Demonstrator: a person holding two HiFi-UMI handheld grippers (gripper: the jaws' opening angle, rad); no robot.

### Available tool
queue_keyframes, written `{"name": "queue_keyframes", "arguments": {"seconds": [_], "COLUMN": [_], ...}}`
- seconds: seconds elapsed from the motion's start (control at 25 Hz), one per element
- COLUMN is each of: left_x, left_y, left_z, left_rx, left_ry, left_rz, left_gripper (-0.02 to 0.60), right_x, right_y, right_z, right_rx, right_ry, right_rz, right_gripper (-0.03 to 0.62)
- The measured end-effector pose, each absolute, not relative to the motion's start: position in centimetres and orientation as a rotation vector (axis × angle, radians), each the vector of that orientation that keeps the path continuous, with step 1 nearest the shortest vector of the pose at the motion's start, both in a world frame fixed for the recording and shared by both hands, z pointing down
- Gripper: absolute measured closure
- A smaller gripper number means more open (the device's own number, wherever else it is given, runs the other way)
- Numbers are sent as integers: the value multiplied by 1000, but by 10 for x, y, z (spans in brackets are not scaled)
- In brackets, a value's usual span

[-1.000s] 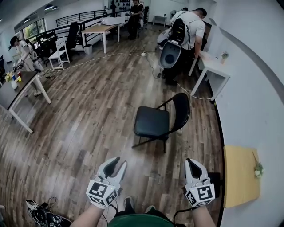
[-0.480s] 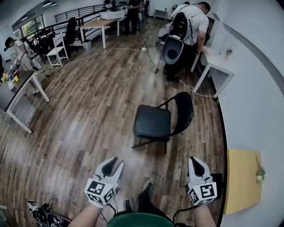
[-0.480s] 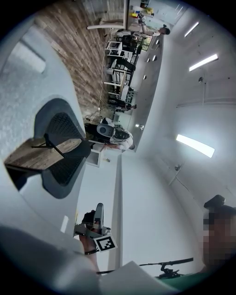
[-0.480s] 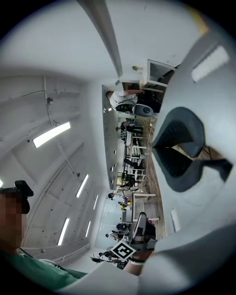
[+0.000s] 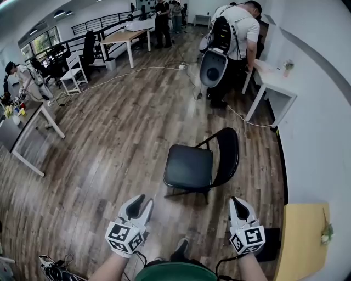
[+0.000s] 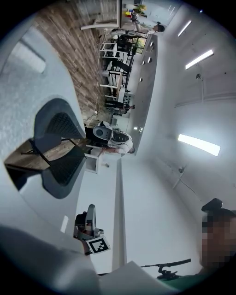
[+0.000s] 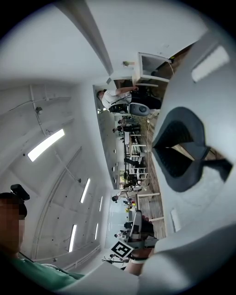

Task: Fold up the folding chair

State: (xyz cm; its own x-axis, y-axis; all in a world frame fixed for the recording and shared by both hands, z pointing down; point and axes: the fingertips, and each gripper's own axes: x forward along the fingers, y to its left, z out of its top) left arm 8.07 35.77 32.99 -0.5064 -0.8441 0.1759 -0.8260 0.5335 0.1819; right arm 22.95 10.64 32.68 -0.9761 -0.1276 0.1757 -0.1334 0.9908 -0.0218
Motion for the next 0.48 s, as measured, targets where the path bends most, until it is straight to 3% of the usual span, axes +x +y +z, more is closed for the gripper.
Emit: {"name": "queue_keyframes", "arguments": {"seconds": [0.48], "left_x": [31], "left_y": [297], "left_z": [321], "left_rx": [1419], "left_ry": [-2537], "left_rz": [4], "left_gripper": [453], "right_x": [200], "right_y": [23], "right_z": [358], "right_rx": [321], "right_ry": [-2950], "right_rz": [300], "right_gripper": [591]}}
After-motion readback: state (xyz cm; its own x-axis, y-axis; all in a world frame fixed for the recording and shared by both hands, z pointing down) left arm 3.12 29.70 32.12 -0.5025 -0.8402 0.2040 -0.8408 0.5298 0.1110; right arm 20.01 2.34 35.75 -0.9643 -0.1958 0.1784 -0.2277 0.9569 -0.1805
